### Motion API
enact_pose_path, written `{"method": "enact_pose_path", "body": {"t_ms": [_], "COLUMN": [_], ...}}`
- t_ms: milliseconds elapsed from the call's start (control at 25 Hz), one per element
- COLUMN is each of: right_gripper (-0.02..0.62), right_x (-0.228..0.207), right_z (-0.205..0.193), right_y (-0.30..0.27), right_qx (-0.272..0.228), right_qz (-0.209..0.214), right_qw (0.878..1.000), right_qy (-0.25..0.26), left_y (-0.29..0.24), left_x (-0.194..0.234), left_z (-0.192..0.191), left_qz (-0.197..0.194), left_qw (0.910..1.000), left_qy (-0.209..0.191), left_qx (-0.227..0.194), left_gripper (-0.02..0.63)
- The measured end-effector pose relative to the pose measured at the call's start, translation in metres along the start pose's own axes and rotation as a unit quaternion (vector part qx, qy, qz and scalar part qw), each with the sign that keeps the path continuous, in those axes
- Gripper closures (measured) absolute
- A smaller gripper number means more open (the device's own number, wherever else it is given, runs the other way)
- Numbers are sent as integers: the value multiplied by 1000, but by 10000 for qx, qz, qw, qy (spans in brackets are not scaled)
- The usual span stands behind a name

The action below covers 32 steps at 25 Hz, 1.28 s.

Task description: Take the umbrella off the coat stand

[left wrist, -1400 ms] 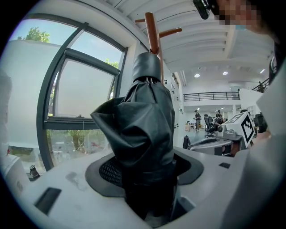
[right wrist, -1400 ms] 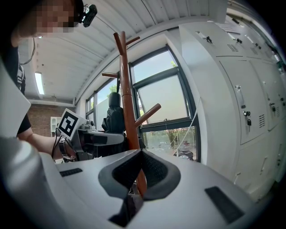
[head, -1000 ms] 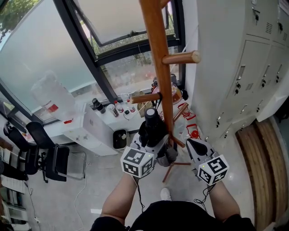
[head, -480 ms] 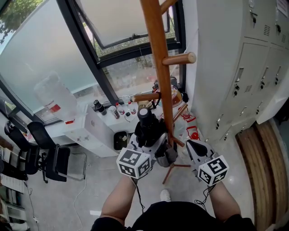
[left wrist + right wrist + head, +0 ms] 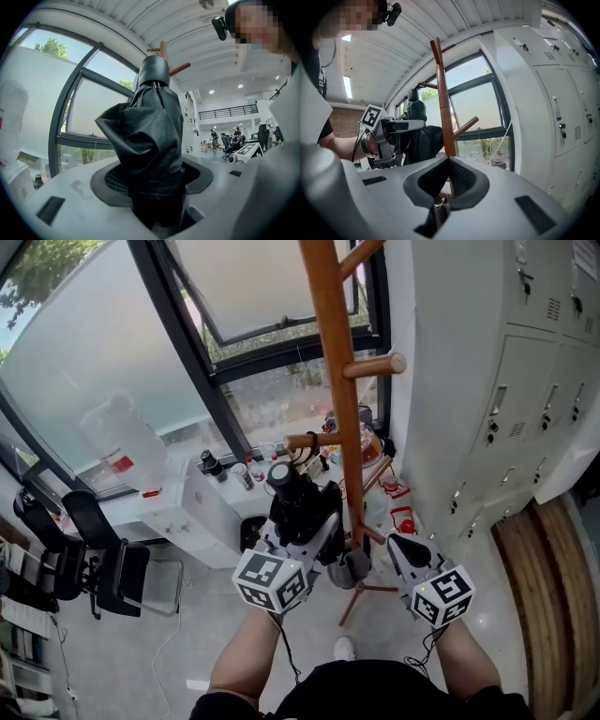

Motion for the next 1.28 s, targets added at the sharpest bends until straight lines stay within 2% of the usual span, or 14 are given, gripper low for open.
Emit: {"method": "enact_pose_path", "body": {"t_ms": [600,1280], "right_gripper": [541,541], "right_x": [14,24], "right_z": [3,-6], "right_y": [4,35], "right_qx": [-28,77], "right_qz": [268,721], "right_qw": [9996,9971], "right_qy": [77,210], "left_y": [33,63], "left_x": [2,-49], "left_z": [5,-26], "left_qz": [406,722], "left_qw": [9988,9971], "left_qy": [198,151], "left_qx": [-196,171], "left_gripper": [337,337]}}
Point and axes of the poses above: the fingertips, and each gripper's own axes: y backward along the fingers, x to its left, z out of its top, the point moved 5 cm from there along y, backward along the fingers, and after that the axes turned 5 degrees about x, right-handed, at the moved point
